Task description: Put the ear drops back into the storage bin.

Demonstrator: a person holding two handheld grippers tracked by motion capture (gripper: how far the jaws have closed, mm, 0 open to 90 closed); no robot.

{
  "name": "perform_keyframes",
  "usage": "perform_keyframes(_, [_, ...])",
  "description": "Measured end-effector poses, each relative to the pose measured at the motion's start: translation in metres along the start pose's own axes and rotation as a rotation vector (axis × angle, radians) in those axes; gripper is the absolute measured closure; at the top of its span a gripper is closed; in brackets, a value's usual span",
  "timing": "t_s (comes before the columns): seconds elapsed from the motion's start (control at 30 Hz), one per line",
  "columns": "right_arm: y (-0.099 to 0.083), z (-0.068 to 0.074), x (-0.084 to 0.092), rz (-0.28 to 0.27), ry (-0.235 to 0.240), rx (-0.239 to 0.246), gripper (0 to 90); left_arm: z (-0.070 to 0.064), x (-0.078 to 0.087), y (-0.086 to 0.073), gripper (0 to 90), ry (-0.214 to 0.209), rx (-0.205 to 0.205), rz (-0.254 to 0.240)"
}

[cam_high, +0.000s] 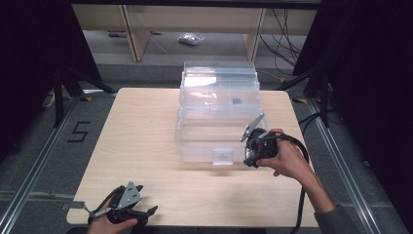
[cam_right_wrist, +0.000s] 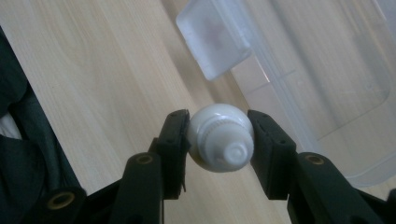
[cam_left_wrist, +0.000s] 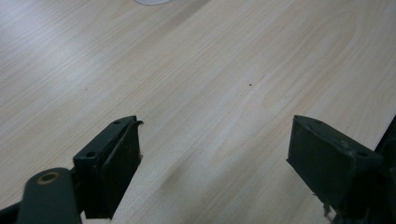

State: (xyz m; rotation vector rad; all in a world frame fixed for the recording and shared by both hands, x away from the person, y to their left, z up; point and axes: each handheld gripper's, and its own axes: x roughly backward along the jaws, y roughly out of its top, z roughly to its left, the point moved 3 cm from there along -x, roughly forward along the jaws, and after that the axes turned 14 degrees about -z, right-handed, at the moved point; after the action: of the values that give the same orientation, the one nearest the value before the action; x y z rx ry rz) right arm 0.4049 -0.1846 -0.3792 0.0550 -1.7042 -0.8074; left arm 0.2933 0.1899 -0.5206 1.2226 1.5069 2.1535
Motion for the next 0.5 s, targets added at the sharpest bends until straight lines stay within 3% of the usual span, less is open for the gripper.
perform_keyframes(0.2, [0.009, -0.008, 0.007, -0.015, 0.002, -0.002, 60.1, 0.0, 0.0, 0.0, 16.5, -0.001, -0.007, 0.001])
perform_keyframes(0.5, [0.022, -0.03, 0.02, -0.013, -0.043, -0.034, 60.1, 0.001, 0.0, 0.0, 16.5, -0.001, -0.008, 0.0])
